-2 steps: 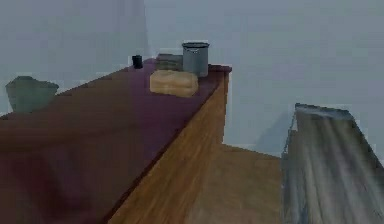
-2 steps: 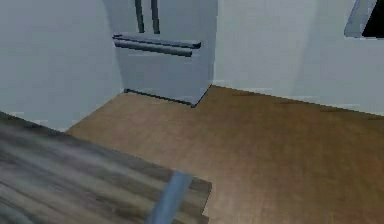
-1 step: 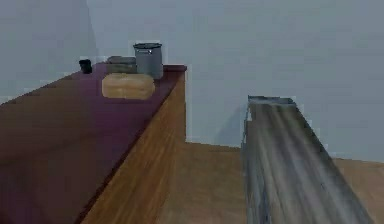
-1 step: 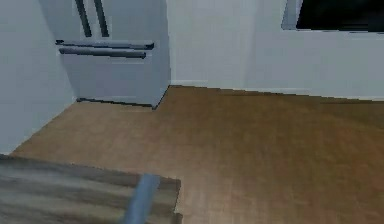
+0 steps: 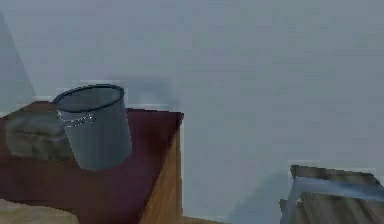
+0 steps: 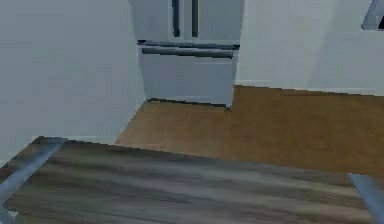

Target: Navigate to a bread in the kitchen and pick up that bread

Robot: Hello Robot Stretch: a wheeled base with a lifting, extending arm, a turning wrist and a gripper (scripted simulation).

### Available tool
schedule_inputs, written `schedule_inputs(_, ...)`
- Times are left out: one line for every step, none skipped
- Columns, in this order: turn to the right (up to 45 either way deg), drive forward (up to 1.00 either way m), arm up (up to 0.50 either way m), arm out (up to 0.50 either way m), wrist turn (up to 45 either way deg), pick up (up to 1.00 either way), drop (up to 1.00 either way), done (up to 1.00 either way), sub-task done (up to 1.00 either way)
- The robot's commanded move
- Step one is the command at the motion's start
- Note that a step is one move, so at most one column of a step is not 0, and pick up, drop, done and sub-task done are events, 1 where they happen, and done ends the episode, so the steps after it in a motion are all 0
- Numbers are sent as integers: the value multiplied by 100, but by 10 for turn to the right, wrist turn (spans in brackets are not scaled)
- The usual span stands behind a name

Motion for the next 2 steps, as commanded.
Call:
schedule_inputs(-450,0,0,0,0,0,0,0,0)
schedule_inputs(-450,0,0,0,0,0,0,0,0)
